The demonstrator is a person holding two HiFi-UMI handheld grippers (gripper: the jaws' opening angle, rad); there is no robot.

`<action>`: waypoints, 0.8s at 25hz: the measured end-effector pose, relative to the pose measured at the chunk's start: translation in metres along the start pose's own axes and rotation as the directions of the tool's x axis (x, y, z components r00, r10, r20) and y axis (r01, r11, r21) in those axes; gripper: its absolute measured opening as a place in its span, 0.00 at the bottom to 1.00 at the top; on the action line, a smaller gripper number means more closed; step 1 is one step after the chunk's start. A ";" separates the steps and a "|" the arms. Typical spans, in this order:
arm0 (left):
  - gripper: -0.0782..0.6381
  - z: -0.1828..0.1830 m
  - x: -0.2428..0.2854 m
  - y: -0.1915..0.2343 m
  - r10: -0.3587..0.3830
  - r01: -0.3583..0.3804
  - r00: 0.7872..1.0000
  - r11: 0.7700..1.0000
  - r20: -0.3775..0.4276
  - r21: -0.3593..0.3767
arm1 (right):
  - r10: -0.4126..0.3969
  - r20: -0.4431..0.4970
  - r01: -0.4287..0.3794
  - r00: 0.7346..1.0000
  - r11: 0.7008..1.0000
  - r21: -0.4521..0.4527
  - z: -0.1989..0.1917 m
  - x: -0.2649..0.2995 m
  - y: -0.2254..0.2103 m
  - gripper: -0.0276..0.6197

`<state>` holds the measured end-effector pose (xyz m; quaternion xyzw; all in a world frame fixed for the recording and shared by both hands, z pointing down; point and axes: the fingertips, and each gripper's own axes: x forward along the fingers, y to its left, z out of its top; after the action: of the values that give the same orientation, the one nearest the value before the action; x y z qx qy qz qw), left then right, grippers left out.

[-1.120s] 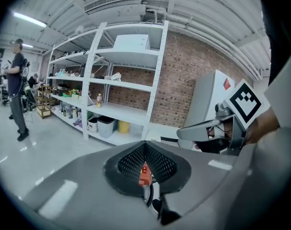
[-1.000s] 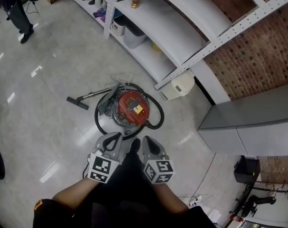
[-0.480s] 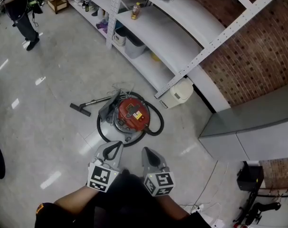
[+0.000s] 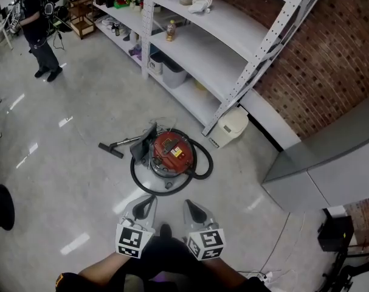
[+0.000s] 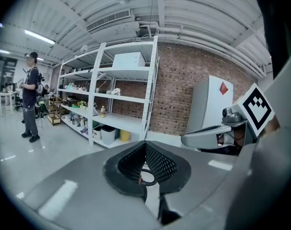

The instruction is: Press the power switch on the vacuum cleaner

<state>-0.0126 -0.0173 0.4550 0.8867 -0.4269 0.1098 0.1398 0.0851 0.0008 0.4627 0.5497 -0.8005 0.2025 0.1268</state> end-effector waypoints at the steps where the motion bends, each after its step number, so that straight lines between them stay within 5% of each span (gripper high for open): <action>1: 0.13 -0.004 -0.005 -0.004 0.010 -0.010 1.000 1.000 -0.002 -0.003 | 0.007 -0.001 -0.007 1.000 1.000 -0.001 -0.004 -0.007 0.002 0.03; 20: 0.13 -0.017 -0.055 -0.041 0.071 -0.073 0.997 0.997 0.039 0.032 | 0.105 0.049 -0.101 0.993 0.993 -0.066 -0.015 -0.054 0.035 0.03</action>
<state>-0.0155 0.0531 0.4474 0.8748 -0.4592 0.1052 0.1131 0.0719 0.0635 0.4463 0.5084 -0.8369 0.1687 0.1124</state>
